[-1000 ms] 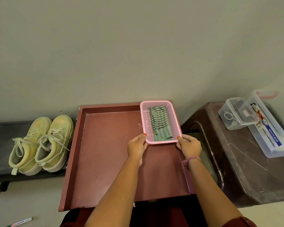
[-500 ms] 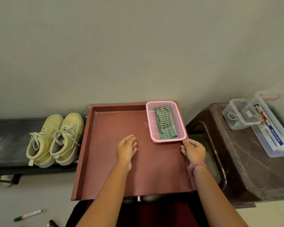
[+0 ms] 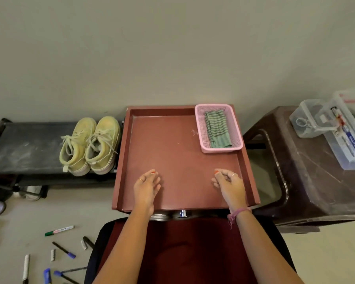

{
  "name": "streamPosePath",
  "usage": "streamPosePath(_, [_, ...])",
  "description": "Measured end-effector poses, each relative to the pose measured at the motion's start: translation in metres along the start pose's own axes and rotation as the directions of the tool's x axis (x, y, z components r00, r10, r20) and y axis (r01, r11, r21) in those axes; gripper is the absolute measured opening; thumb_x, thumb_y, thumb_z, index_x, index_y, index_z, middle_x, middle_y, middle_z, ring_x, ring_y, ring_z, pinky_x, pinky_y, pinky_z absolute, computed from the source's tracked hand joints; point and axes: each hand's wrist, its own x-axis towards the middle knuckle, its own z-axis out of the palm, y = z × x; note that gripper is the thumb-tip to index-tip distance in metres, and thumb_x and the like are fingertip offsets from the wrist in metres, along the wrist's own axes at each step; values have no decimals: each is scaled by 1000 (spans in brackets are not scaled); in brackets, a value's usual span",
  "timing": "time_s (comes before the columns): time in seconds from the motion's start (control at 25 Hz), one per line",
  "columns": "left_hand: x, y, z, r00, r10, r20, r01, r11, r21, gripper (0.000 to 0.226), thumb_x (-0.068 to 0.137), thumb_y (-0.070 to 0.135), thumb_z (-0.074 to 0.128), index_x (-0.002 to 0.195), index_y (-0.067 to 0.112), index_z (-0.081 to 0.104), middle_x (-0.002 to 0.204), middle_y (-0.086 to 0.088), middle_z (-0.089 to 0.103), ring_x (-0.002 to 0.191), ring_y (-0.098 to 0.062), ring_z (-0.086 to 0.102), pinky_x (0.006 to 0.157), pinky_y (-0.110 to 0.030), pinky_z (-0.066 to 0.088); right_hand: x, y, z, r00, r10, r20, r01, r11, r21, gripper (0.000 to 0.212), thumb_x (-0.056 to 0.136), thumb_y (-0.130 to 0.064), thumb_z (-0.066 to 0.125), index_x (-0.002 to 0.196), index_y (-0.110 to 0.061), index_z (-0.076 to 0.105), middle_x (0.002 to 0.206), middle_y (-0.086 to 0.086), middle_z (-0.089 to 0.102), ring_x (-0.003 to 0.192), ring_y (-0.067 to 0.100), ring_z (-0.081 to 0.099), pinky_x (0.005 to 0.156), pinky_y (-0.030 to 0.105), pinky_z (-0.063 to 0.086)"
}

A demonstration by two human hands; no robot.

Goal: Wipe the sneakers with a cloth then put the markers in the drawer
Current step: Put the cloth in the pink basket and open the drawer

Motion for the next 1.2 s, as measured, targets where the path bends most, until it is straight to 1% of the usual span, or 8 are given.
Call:
streamPosePath(0.16, [-7,-7,-27,1000,-7,-10,7,999,-33,18,97,14,56,113,14,61,103,-2,68,98,-14,64,85,-26,51,-31,38,12,961,-41,272,136,931,-339,23,90,-40,58,77,-23,68,80,-2,70,76,10,67,77,29,53])
streamPosePath(0.24, [-7,-9,-37,1000,-4,-14,3,999,-35,20,96,14,56,116,14,60,103,-2,68,98,-14,64,85,-26,51,-43,51,20,885,10,466,283,784,-553,25,90,-40,56,78,-22,69,82,-6,69,76,10,63,77,29,49])
streamPosePath(0.32, [-5,-11,-44,1000,11,-16,-12,1000,-24,22,96,15,57,118,13,60,104,-3,68,99,-14,64,87,-27,51,-49,64,33,803,77,591,444,584,-679,21,93,-28,52,97,-17,70,98,0,68,90,17,62,83,30,47])
streamPosePath(0.44, [-3,-15,-51,999,43,-3,-43,998,41,21,97,15,56,117,14,61,108,-4,67,102,-15,63,89,-27,51,-49,80,51,727,252,638,548,346,-761,53,89,-2,40,138,-20,47,132,8,50,121,27,48,98,35,44])
streamPosePath(0.52, [-2,-19,-54,997,74,8,-75,989,125,21,97,14,56,117,14,62,111,-4,66,103,-15,64,84,-24,51,-46,87,59,709,316,631,575,259,-776,63,85,4,39,143,-20,38,138,10,44,125,29,43,100,38,44])
streamPosePath(0.8, [1,-34,-59,991,111,82,-132,935,330,20,96,11,55,115,13,63,106,1,65,102,-14,62,88,-26,51,-52,104,72,750,330,573,572,112,-813,46,90,2,41,135,-8,46,138,12,40,120,32,46,94,43,46])
streamPosePath(0.96, [7,-46,-62,986,123,115,-160,897,411,17,95,12,57,106,20,65,115,-2,66,109,-17,62,103,-37,47,-54,114,71,783,307,541,507,187,-841,43,90,6,37,131,-3,48,137,14,39,114,33,53,90,42,48])
streamPosePath(1.2, [9,-58,-65,986,130,103,-165,855,492,19,93,9,57,106,18,67,113,-3,67,103,-16,61,104,-35,45,-58,124,65,782,262,565,517,234,-823,56,87,10,39,139,-12,43,138,11,39,118,29,52,96,42,46])
